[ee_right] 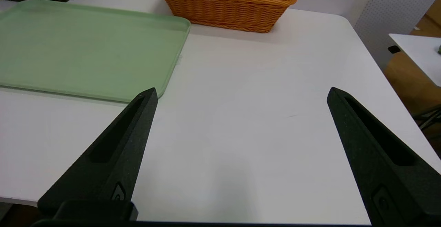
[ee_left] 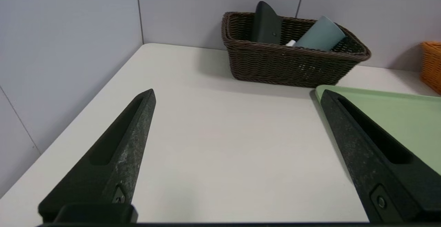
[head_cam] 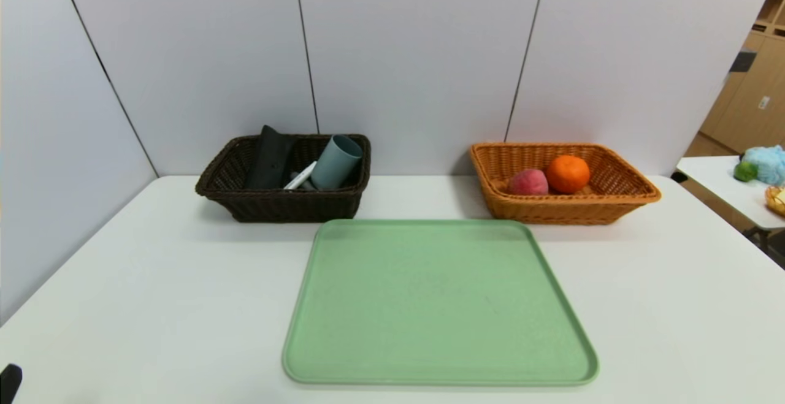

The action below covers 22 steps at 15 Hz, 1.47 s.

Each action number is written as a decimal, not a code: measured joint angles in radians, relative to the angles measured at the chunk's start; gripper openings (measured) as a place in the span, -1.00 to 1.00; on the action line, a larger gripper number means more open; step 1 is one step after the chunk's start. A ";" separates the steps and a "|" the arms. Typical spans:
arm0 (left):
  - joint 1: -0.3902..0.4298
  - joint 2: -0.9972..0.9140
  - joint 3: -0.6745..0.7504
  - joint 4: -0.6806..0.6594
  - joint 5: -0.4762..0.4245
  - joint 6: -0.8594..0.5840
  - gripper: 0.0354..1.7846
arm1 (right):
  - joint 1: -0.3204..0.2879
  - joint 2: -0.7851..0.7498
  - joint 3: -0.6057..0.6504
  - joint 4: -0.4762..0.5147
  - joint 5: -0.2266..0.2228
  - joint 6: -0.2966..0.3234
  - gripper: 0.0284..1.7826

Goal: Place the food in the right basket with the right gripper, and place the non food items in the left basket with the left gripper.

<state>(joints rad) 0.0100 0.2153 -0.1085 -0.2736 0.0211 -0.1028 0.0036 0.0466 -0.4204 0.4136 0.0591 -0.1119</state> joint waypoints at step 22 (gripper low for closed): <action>-0.005 -0.216 0.108 0.258 -0.005 0.042 0.89 | -0.001 -0.048 0.416 -0.410 -0.035 0.059 0.90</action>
<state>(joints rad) 0.0053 -0.0004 -0.0004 -0.0153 0.0157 -0.0606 0.0028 -0.0013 -0.0047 0.0038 0.0245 -0.0534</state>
